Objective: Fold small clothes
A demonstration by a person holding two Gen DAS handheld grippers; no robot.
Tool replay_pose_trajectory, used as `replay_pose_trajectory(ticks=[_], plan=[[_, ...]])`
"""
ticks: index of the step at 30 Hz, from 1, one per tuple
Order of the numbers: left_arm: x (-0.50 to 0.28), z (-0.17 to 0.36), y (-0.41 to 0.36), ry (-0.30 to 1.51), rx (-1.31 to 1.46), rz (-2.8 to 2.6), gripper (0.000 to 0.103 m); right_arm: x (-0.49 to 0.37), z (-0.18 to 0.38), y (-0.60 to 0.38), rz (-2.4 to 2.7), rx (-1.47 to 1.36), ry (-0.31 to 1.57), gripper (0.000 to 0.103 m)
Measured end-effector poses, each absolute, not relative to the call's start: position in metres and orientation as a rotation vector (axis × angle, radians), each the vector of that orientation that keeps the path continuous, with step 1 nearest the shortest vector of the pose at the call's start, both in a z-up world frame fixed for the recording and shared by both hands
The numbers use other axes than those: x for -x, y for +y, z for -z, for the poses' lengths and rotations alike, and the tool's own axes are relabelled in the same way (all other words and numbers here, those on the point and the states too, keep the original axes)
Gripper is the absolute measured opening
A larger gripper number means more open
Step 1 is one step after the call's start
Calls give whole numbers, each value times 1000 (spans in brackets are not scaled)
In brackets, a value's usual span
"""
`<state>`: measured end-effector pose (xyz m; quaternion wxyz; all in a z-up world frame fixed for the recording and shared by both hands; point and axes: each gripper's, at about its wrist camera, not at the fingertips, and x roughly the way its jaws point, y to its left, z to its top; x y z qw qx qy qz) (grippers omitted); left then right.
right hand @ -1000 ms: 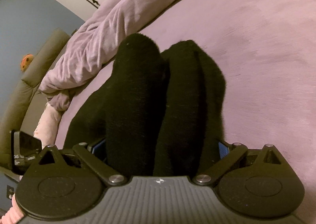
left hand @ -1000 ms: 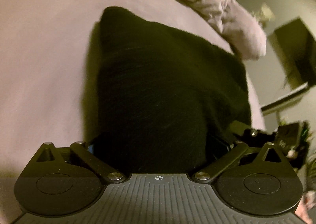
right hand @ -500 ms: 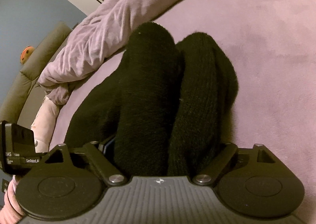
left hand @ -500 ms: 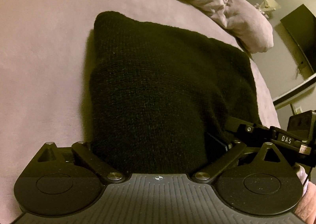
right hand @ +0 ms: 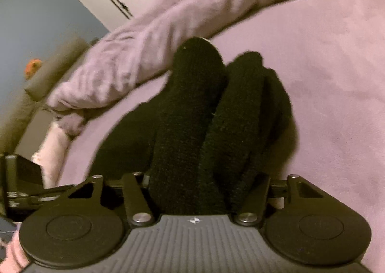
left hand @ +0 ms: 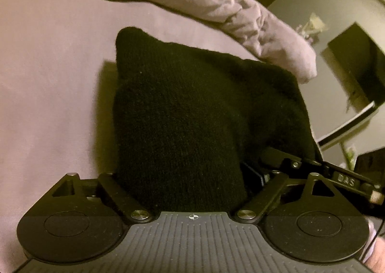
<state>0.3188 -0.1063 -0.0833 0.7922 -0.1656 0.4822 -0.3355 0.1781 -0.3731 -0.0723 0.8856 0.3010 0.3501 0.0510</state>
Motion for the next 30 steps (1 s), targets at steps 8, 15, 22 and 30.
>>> replay_pose_trajectory(ticks=[8,15,22,30], plan=[[-318,64,-77,997,378,659,85,-188,29,-332,-188,-638,662,47],[-331,26,-23,922,372,517,86,-213,28,-303,-268,-734,647,47],[-315,25,12,816,159,284,93,-223,34,-283,74,-309,703,65],[-236,24,24,726,130,223,95,-160,8,-215,-39,-137,546,64]])
